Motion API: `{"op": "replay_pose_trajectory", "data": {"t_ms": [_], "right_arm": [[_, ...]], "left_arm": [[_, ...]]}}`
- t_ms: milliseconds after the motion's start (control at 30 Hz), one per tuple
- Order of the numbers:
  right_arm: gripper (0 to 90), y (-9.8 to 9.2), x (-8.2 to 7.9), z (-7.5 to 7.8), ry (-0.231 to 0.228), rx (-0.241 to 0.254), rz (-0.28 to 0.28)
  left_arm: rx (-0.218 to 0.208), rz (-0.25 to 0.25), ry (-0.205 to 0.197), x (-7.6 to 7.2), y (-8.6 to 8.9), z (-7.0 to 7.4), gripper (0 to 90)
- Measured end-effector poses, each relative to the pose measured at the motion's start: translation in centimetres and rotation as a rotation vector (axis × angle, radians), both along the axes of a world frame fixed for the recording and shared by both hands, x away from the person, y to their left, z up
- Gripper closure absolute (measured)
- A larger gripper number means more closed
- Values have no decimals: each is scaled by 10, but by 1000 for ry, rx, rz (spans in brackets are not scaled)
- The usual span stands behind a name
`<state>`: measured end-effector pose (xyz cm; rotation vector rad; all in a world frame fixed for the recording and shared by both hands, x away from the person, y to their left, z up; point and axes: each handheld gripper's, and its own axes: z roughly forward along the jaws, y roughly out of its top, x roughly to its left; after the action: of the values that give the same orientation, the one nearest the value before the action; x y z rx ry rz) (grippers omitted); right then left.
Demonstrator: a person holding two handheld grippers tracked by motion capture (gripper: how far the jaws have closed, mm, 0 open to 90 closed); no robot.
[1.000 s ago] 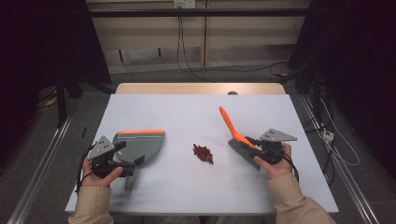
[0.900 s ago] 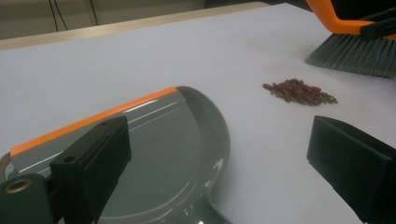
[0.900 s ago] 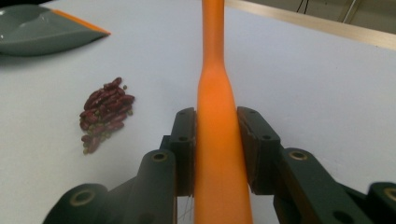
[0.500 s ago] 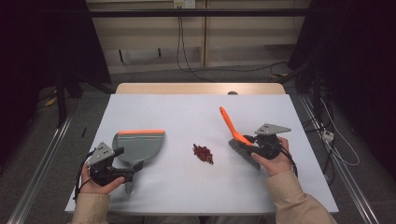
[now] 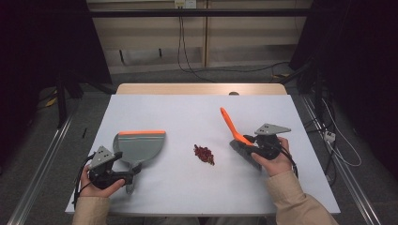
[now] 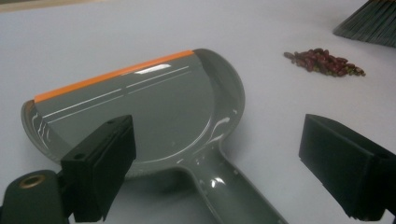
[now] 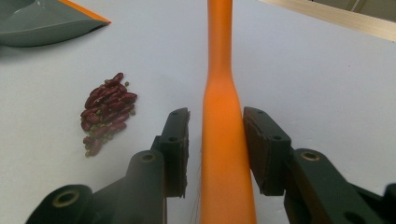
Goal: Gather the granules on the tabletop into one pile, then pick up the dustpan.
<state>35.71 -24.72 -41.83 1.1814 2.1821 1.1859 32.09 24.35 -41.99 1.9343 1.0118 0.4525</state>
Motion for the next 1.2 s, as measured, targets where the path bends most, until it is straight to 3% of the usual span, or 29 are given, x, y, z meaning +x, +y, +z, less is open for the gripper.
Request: {"op": "replay_pose_trajectory", "data": {"t_ms": [133, 367, 667, 1000, 1200], "right_arm": [[624, 0, 0, 0, -6, 7, -2], [624, 0, 0, 0, -12, 7, -3], [624, 2, 1, 0, -25, 2, -2], [624, 2, 1, -1, -25, 5, -1], [624, 0, 0, 0, -27, 11, -12]], "left_arm": [[39, 13, 22, -2, 0, -4, 145], [71, 20, 44, -5, -1, -8, 166], [79, 45, 50, -8, 2, -9, 166], [78, 44, 87, -8, 0, -14, 183], [75, 52, 129, -6, -2, -17, 213]]}}
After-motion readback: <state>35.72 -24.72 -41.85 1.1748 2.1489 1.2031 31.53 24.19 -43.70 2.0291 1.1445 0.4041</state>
